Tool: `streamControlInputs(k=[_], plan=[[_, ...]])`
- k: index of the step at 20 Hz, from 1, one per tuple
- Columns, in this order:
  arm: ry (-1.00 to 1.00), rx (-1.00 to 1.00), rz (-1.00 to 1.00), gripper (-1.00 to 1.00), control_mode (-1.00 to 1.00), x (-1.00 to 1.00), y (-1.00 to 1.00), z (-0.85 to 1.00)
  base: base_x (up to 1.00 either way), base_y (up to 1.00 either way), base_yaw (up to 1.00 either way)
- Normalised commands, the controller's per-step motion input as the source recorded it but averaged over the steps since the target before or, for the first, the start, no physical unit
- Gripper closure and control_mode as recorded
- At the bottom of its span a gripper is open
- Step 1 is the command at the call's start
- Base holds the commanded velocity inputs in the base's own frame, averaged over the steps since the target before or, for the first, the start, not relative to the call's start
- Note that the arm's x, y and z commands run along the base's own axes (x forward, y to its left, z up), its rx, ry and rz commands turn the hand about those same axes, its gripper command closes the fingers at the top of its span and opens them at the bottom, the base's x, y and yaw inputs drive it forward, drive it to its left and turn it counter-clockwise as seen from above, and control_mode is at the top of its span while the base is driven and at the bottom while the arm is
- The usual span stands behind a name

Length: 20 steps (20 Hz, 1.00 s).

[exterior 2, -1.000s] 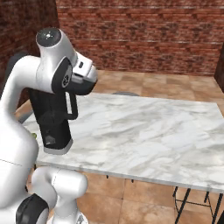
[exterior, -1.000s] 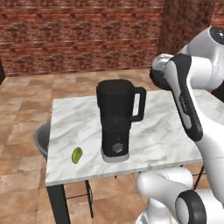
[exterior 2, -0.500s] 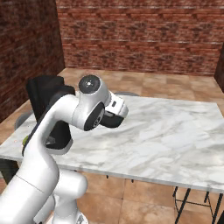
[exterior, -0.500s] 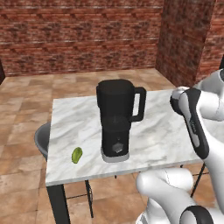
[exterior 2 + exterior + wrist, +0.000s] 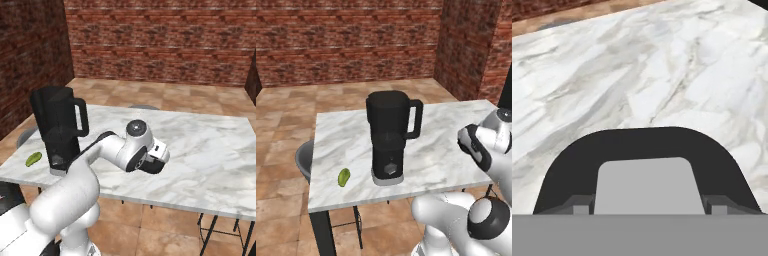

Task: Open the blender lid, put the mango in the blender, close the lid, and start the blender.

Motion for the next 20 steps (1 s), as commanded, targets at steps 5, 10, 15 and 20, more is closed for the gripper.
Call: streamControlInputs(k=[5, 10, 15, 20], plan=[[0.20, -0.01, 0.00, 1.00, -1.00, 0.28, -0.02, -0.72, 0.00, 0.00, 0.00], [0.08, 0.00, 0.00, 1.00, -1.00, 0.07, 0.00, -0.43, 0.00, 0.00, 0.00], [0.04, 0.00, 0.00, 1.00, -1.00, 0.03, 0.00, -0.38, 0.00, 0.00, 0.00], [0.03, 0.00, 0.00, 1.00, -1.00, 0.15, 0.03, -0.40, 0.00, 0.00, 0.00]])
